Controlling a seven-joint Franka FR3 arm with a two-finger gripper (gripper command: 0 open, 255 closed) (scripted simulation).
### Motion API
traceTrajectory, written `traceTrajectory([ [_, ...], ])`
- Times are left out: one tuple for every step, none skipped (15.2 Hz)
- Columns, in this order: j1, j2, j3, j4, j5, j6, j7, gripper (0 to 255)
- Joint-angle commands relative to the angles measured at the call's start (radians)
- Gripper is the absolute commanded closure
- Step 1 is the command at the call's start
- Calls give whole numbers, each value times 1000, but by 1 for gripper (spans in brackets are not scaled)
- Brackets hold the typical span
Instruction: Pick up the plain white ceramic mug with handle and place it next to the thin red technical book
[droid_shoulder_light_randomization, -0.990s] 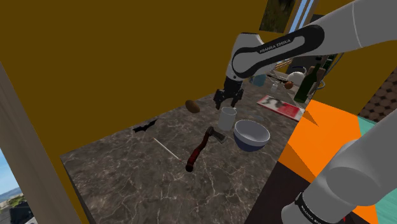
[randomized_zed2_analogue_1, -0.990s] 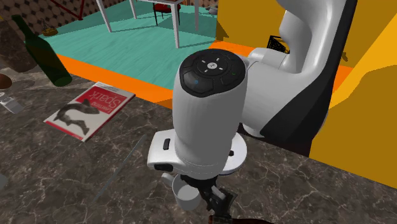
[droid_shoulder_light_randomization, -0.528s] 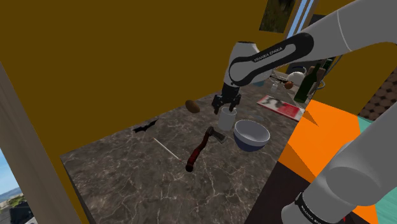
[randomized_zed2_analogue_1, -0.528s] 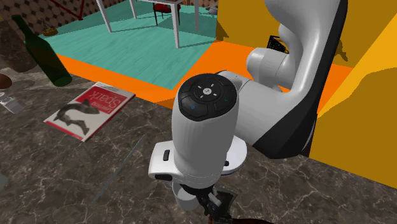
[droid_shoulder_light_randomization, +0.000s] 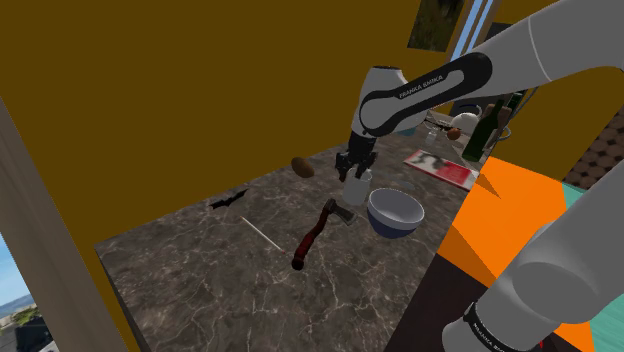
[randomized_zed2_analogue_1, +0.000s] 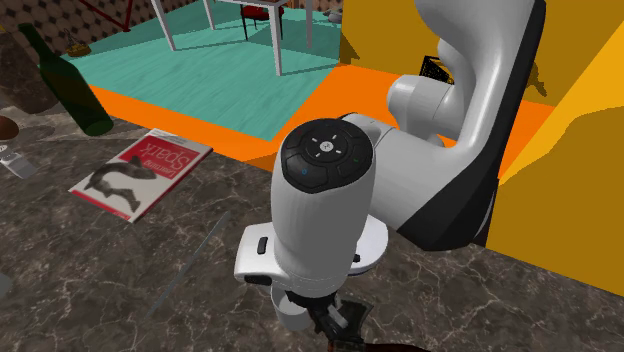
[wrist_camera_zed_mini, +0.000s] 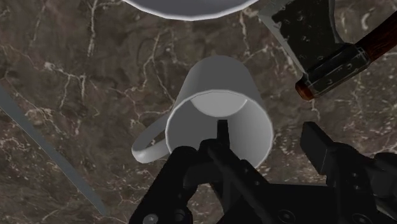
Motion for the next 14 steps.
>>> traceTrajectory([
  [0, 0, 0, 0, 0, 0, 0, 255],
  [0, 0, 0, 0, 0, 0, 0, 255],
  [0, 0, 0, 0, 0, 0, 0, 255],
  [0, 0, 0, 0, 0, 0, 0, 255],
  [0, 0, 0, 0, 0, 0, 0, 255],
  [0, 0, 0, 0, 0, 0, 0, 255],
  [0, 0, 0, 0, 0, 0, 0, 255],
  [0, 0, 0, 0, 0, 0, 0, 255],
  [0, 0, 0, 0, 0, 0, 0, 255],
  [0, -8, 0, 6, 0, -14, 0, 255],
  [0, -16, 0, 12, 1, -28, -1, 255],
  [0, -23, 0, 19, 1, -42, -1, 255],
  [0, -30, 0, 26, 1, -56, -2, 255],
  [0, -37, 0, 33, 2, -70, -2, 255],
])
